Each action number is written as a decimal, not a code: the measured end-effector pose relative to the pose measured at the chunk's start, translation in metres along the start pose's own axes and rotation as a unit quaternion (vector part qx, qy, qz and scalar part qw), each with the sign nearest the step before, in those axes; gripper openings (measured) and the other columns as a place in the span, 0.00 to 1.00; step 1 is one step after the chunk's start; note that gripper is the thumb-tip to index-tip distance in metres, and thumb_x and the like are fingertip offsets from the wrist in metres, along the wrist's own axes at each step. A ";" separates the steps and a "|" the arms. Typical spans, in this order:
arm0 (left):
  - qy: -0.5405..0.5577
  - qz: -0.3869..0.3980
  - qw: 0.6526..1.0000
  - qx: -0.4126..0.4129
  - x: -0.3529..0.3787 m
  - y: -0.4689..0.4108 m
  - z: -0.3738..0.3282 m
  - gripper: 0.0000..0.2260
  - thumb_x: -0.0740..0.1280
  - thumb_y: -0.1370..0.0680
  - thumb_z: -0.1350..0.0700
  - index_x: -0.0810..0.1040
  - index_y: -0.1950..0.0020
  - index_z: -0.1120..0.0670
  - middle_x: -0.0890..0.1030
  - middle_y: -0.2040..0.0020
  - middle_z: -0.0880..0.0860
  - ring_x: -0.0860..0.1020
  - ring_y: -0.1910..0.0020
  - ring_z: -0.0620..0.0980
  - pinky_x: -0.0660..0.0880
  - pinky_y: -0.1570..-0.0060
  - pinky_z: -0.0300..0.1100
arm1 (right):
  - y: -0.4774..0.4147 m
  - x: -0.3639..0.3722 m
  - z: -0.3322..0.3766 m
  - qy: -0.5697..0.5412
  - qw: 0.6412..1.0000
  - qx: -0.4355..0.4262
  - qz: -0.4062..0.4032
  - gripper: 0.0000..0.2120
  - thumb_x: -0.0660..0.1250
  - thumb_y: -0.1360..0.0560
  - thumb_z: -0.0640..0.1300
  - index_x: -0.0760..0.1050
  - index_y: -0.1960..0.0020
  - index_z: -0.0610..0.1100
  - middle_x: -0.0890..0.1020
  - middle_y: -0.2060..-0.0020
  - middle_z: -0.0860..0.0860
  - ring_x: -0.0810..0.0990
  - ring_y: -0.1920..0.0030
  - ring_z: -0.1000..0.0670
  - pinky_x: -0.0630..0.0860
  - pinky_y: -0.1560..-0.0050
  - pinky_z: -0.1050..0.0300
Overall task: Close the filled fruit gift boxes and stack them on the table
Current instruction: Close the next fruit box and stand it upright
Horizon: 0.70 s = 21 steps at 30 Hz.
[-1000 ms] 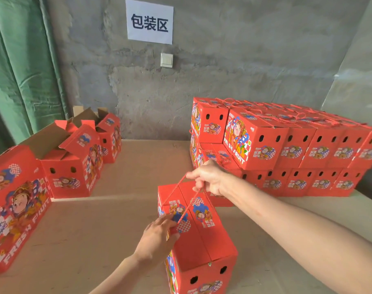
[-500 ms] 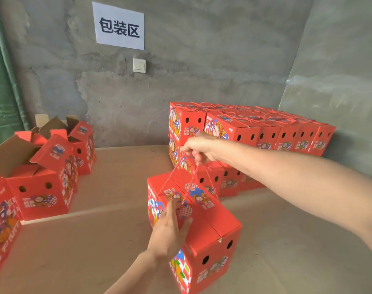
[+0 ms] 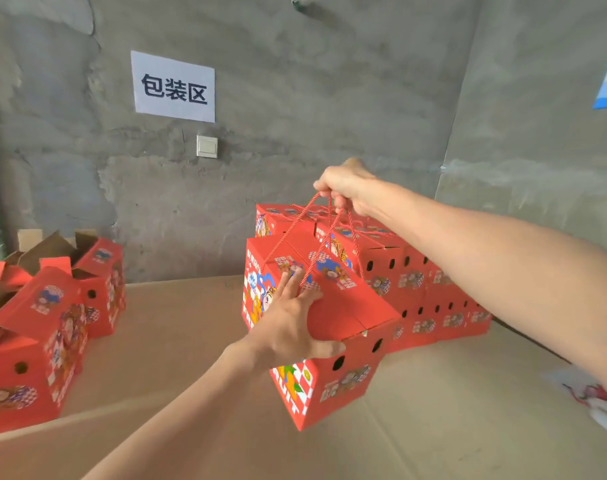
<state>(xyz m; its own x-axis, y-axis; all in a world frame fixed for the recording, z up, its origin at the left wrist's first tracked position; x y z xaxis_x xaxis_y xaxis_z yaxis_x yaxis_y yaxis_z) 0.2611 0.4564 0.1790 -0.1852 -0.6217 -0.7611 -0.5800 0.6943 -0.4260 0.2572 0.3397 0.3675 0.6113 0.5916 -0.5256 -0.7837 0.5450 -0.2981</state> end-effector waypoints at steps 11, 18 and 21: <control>0.039 -0.028 0.999 -0.022 0.045 -0.139 0.060 0.40 0.76 0.33 0.44 0.63 0.26 0.51 0.40 0.25 0.43 0.40 0.25 0.42 0.49 0.28 0.42 | -0.131 -0.005 -0.049 0.083 0.995 -0.054 -0.031 0.11 0.65 0.31 0.38 0.68 0.71 0.41 0.72 0.80 0.48 0.71 0.77 0.48 0.62 0.77 0.65; 0.101 -0.080 0.987 -0.099 0.121 -0.152 0.097 0.36 0.64 0.21 0.53 0.42 0.23 0.51 0.57 0.25 0.44 0.61 0.27 0.46 0.62 0.36 0.31 | -0.147 0.039 -0.176 0.355 0.909 -0.196 0.093 0.30 0.57 0.23 0.59 0.56 0.26 0.46 0.65 0.30 0.41 0.62 0.29 0.41 0.58 0.30 0.43; 0.064 -0.130 0.978 -0.152 0.134 -0.154 0.108 0.30 0.60 0.20 0.59 0.49 0.23 0.53 0.65 0.27 0.52 0.71 0.33 0.50 0.69 0.40 0.39 | -0.137 0.066 -0.230 0.403 0.867 -0.255 0.142 0.31 0.52 0.23 0.64 0.48 0.24 0.56 0.53 0.24 0.45 0.51 0.25 0.40 0.44 0.27 0.40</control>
<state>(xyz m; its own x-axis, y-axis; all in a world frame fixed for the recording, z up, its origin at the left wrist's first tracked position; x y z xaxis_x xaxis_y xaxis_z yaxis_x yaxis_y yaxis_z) 0.4115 0.3055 0.0895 -0.0864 -0.8172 -0.5699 -0.8257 0.3787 -0.4180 0.3799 0.1673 0.1910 0.2716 -0.0610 -0.9605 -0.9624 -0.0106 -0.2715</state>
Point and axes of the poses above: each hand's wrist, its own y-axis away from the middle knuckle, its own x-axis out of the palm, z = x × y, the point moved 1 cm from there along -y, towards the middle knuckle
